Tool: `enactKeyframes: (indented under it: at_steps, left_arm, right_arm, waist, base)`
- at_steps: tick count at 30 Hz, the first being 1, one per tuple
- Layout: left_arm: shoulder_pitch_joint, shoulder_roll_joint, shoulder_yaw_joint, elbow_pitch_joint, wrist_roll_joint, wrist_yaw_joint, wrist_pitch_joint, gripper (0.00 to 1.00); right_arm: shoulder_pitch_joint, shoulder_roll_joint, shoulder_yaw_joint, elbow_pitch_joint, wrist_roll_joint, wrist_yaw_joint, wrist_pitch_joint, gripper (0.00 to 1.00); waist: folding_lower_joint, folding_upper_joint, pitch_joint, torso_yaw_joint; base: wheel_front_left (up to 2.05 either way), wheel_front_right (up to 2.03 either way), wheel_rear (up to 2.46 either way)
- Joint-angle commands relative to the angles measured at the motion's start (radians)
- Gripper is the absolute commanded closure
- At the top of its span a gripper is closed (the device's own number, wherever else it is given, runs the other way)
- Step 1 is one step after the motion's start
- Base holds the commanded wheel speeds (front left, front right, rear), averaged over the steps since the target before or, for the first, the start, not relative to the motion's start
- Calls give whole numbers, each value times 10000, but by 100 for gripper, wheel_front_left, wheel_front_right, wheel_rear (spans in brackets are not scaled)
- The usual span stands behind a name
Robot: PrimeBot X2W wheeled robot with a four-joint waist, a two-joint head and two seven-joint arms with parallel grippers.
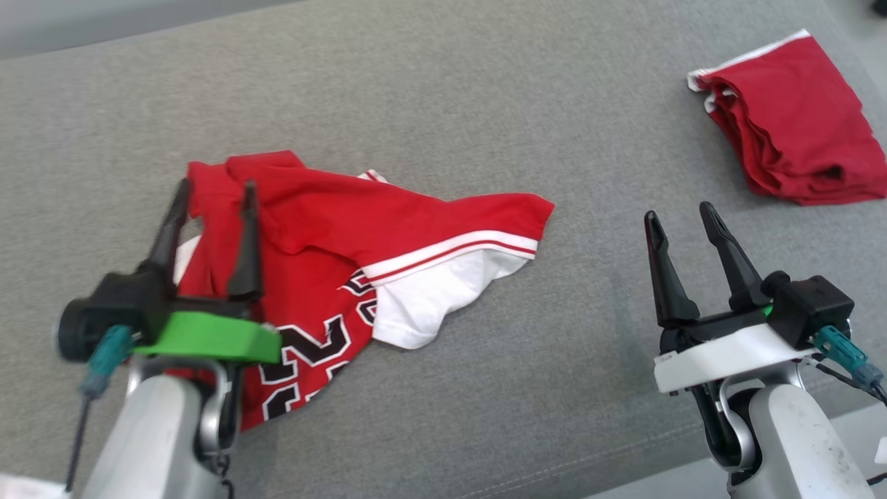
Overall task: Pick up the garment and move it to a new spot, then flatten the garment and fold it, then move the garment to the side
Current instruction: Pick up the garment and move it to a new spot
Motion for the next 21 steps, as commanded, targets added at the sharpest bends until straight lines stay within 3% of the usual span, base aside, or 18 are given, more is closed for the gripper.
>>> enactKeyframes:
  at_steps: [1, 9, 21]
  left_arm:
    - [233, 91, 194, -97, -65, 92, -72, 0]
    - [1642, 413, 1531, -988, -479, 437, -164, 0]
    - [3398, 521, 1295, -2142, -93, 433, -100, 0]
  right_arm:
    - [160, -64, -43, -26, -58, -4, 20, 0]
    - [522, -232, -166, -146, -52, -4, 316, 0]
    - [1285, -329, -206, -217, 72, -4, 619, 0]
  waist:
    - [0, 0, -621, 644]
    - [0, 0, -1174, 1206]
    - [0, 0, -2077, 1215]
  base:
    - [0, 0, 0]
    - [0, 0, 0]
    - [0, 0, 0]
